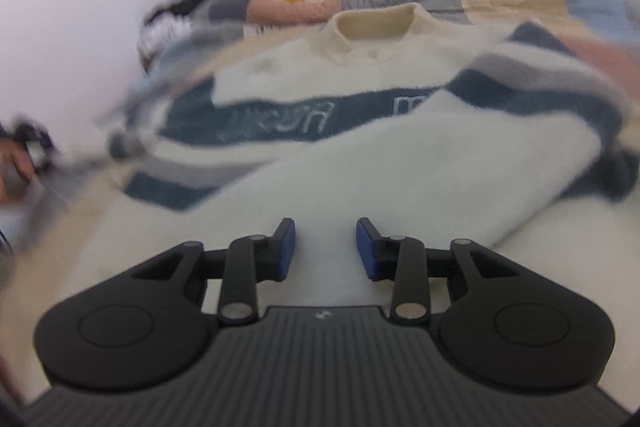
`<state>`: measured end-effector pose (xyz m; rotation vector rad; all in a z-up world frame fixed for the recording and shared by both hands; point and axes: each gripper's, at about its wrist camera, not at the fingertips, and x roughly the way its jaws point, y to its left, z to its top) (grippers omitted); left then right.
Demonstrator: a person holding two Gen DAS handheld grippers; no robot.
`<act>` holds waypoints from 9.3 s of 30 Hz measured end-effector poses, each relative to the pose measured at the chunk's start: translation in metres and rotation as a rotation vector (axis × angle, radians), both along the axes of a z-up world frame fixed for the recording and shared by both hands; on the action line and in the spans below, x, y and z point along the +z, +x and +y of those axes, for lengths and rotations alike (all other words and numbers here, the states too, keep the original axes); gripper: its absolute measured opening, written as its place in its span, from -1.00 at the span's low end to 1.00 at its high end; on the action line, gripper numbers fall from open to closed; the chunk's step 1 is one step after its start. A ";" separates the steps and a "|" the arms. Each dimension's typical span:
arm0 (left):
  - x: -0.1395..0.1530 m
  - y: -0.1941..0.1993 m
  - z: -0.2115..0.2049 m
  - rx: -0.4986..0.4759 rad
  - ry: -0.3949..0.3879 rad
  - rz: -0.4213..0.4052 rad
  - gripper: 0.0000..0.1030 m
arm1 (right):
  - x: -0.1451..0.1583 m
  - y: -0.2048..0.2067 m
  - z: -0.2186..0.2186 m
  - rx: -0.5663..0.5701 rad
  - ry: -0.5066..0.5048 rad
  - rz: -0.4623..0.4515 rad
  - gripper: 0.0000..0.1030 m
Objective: Fold large clothes
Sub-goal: 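Grasp the other sleeve cuff with the left tool and lift it, then fold the held sleeve across the sweater body with the left tool and release, then move both open tools toward the sweater's hem, then grasp the sweater hem with both tools and lift it toward the collar, then carry the held hem over the sweater body with both tools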
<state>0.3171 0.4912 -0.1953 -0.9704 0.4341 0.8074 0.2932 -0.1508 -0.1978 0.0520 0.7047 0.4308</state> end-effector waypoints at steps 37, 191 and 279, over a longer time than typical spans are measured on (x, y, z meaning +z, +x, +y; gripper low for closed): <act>0.267 0.033 -0.379 -0.502 0.680 -0.022 -0.70 | 0.053 -0.045 -0.078 -0.149 0.011 -0.123 -0.29; 0.006 -0.152 -0.384 -0.654 -0.207 0.143 0.27 | -0.008 -0.124 -0.158 -0.487 0.772 0.329 0.63; 0.044 0.003 -0.333 -0.645 -0.119 -0.259 -0.70 | 0.032 0.044 -0.173 -0.294 0.762 0.192 -0.63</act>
